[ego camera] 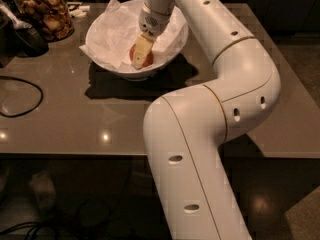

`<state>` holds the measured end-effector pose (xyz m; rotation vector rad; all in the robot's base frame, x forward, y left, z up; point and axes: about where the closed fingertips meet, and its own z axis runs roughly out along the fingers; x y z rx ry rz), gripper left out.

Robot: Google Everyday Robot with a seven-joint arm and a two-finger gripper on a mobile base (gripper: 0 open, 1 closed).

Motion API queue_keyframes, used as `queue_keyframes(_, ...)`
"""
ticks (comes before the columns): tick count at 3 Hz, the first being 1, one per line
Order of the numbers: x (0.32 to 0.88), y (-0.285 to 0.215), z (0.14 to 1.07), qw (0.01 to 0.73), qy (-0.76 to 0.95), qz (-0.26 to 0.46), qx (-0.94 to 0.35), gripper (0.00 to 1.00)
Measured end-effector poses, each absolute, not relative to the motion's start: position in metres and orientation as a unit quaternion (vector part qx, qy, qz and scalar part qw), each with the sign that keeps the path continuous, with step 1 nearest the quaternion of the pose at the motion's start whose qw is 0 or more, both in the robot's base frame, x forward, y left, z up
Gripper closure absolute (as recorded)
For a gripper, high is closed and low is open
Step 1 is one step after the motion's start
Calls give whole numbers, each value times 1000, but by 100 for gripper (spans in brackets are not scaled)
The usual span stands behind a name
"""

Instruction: Pick apple from white bowl

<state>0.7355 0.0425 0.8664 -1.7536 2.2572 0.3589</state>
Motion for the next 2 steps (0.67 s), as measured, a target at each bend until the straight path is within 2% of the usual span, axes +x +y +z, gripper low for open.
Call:
queue_keyframes(1, 735, 40, 864, 128, 776, 125, -605, 31)
queue_keyframes(2, 736, 38, 867, 134, 772, 117, -611, 46)
